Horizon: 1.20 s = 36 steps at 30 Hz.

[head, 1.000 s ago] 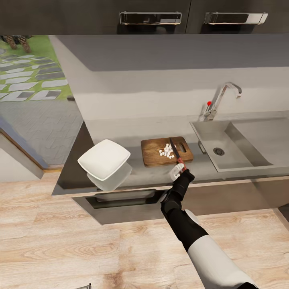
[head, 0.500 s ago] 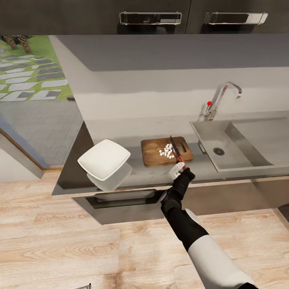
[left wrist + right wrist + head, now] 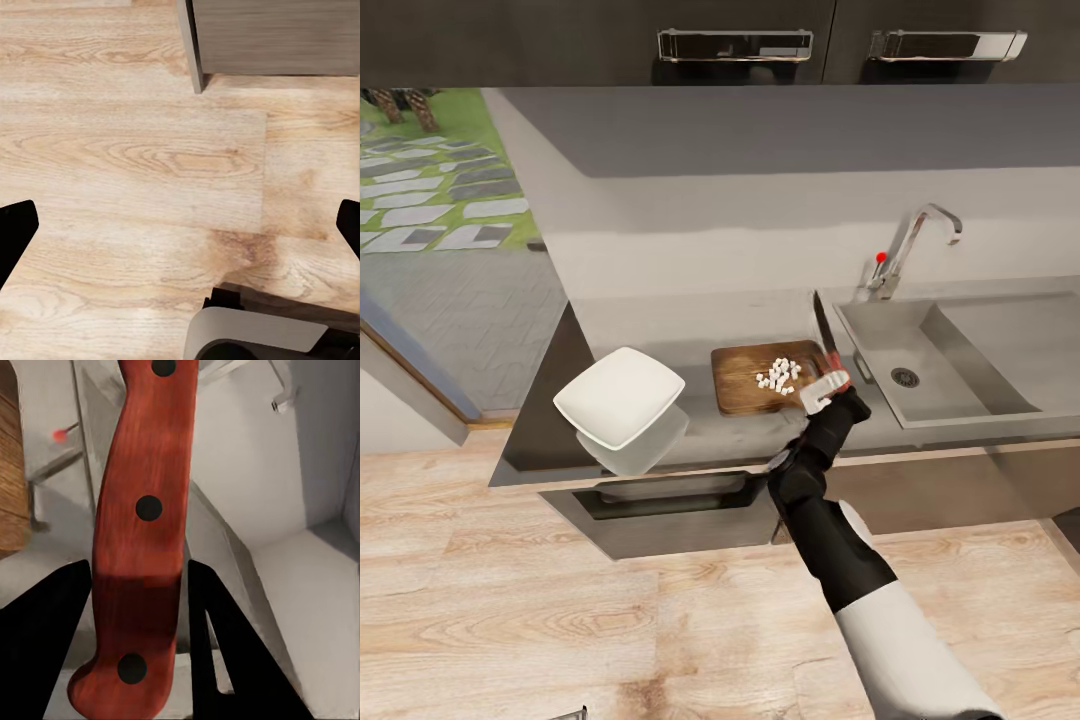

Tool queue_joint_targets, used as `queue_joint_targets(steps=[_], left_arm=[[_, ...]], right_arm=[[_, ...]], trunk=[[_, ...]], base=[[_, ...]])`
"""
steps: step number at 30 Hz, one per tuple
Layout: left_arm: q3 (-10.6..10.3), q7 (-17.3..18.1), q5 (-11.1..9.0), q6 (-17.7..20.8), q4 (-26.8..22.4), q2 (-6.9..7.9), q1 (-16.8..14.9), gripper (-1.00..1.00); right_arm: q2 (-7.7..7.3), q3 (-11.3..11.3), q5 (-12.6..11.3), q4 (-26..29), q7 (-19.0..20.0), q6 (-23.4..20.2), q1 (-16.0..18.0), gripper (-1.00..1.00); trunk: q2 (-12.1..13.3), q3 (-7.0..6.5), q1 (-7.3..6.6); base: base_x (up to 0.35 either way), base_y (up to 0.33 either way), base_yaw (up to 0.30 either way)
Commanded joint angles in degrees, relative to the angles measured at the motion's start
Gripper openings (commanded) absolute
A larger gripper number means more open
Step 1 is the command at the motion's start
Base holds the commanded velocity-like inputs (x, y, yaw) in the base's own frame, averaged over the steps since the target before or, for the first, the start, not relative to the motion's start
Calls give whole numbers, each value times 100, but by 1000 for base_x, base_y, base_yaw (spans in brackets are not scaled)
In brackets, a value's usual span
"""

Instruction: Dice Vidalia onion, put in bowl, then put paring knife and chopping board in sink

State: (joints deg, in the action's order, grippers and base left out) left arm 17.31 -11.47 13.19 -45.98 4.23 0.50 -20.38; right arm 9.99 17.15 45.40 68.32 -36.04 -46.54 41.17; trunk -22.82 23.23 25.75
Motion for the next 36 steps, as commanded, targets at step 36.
queue_joint_targets(steps=[36], left_arm=[[31,-56,62,-7,25,-7,-10,100]], right_arm=[[-1804,-4937,-468,1947,9854,681,5,-100]], trunk=[[-10,9,3]], base=[[44,-43,0]])
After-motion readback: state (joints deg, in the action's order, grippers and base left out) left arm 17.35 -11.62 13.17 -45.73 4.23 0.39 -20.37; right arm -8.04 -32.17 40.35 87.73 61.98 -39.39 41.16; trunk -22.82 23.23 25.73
